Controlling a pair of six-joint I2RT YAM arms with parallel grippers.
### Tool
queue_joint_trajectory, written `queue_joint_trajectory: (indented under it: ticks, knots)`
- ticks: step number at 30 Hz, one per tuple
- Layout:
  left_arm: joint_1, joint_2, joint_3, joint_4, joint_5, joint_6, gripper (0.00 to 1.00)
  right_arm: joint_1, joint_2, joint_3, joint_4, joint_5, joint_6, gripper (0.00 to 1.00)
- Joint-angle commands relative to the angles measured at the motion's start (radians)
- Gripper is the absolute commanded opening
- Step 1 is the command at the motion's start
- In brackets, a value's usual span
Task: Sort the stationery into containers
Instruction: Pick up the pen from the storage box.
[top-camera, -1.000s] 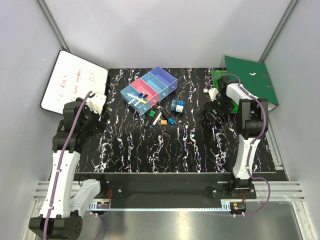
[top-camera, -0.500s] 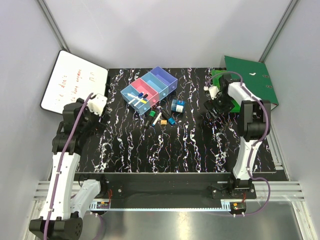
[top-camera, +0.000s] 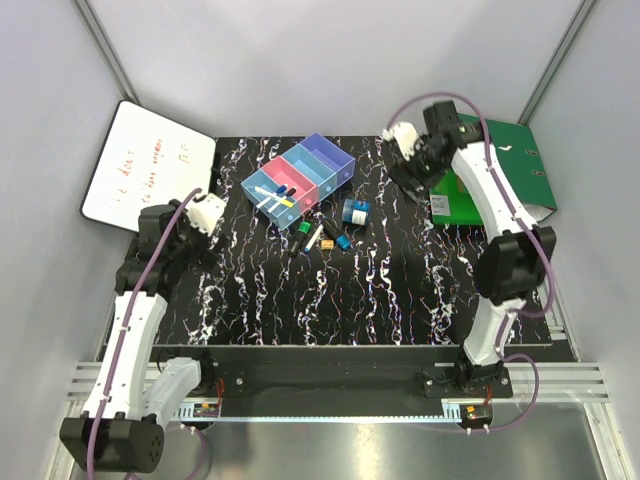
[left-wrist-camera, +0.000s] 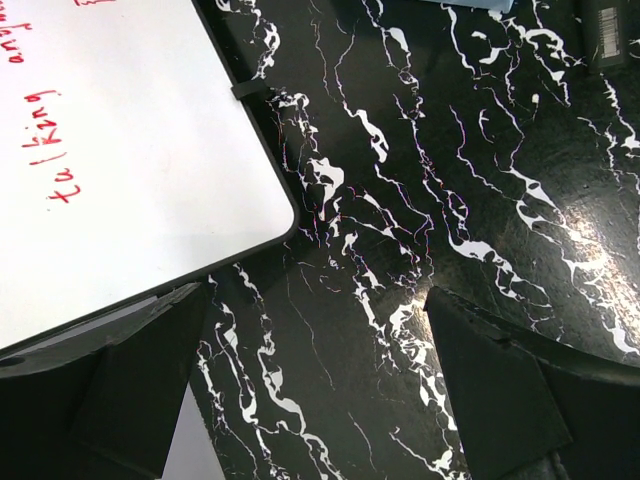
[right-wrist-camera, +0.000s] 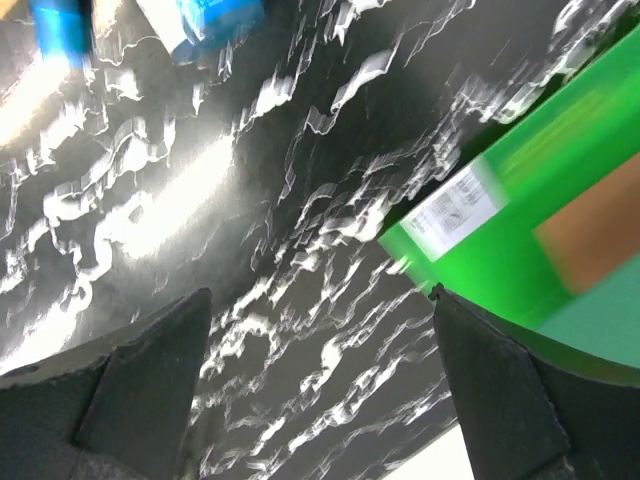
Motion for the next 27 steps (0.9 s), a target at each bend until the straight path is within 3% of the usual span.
queue_joint_trajectory:
  ticks: [1, 6, 7, 14, 21, 24, 27]
  knots:
    - [-0.004, 0.012, -0.012, 0.128, -0.056, -0.009, 0.99, 0.08, 0.184, 0.379, -0.17, -0.001, -0.01, 0.95]
    - [-0.006, 0.014, -0.023, 0.193, -0.143, -0.074, 0.99, 0.209, 0.554, 1.017, -0.353, 0.078, -0.022, 0.91]
    - [-0.006, 0.011, -0.026, 0.198, -0.151, -0.078, 0.99, 0.231, 0.579, 1.044, -0.344, 0.12, -0.042, 0.91]
    - [-0.007, -0.023, -0.046, 0.239, -0.249, -0.118, 0.99, 0.361, 0.503, 0.736, 0.05, 0.143, -0.03, 0.82]
    - [-0.009, -0.063, -0.094, 0.248, -0.197, -0.114, 0.99, 0.418, 0.585, 0.863, 0.194, 0.111, 0.172, 0.85]
    - [-0.01, -0.06, -0.117, 0.26, -0.179, -0.092, 0.99, 0.449, 0.579, 0.843, 0.242, 0.087, 0.202, 0.9]
    - [-0.01, -0.043, -0.127, 0.283, -0.183, -0.094, 0.99, 0.475, 0.567, 0.796, 0.293, 0.06, 0.232, 0.9]
